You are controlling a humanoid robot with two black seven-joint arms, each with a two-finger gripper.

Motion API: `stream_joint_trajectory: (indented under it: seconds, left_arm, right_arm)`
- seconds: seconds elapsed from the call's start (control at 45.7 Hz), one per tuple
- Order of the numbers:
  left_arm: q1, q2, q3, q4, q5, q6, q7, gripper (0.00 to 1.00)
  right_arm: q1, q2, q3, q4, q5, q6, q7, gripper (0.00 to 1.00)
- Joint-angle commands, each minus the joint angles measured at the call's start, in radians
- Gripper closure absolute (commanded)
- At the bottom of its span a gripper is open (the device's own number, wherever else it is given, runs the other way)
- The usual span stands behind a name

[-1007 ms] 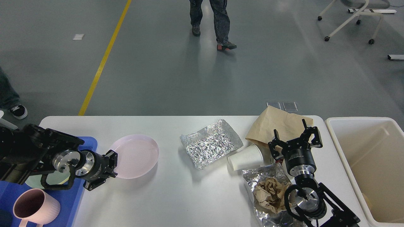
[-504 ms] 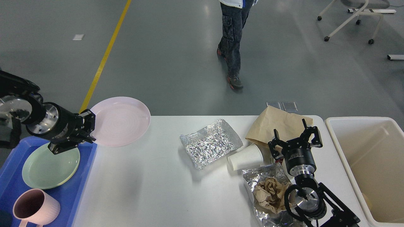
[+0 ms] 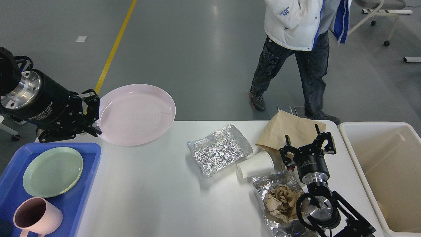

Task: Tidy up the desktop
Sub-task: 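Lift the pink plate with the left gripper toward the blue tray, then lower the pink plate onto the green plate in the blue tray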

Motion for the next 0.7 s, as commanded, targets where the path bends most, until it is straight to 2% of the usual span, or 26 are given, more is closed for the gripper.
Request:
stream_joint_trajectory:
  seconds: [0.0,0.131,0.307,0.547,0.591,0.679]
  left_arm:
    - [0.001,0.020,0.025,0.007,0.003,-0.006,0.001,1.00]
    - [0.027,0.099,0.076,0.060,0.064,-0.007,-0.002,1.00]
    - [0.154,0.291,0.087,0.207,0.195,-0.012,0.001,1.00]
    - [0.441,0.495,0.019,0.505,0.273,-0.072,0.007,1.00]
    - [0.530,0.567,-0.034,0.581,0.274,-0.069,0.013,1.00]
    - [0.665,0.612,-0.119,0.668,0.275,-0.069,0.014,1.00]
  right_arm:
    - [0.000,-0.001,0.000,0.000,0.000,0.000,0.000,0.00]
    - [0.000,0.001,0.000,0.000,0.000,0.000,0.001,0.00]
    - [0.000,0.001,0.000,0.002,0.000,0.000,0.000,0.00]
    - [0.000,0.001,0.000,0.002,0.000,0.000,0.001,0.00]
    - [0.000,0.001,0.000,0.002,0.000,0.000,0.000,0.00]
    - [0.000,0.001,0.000,0.002,0.000,0.000,0.001,0.00]
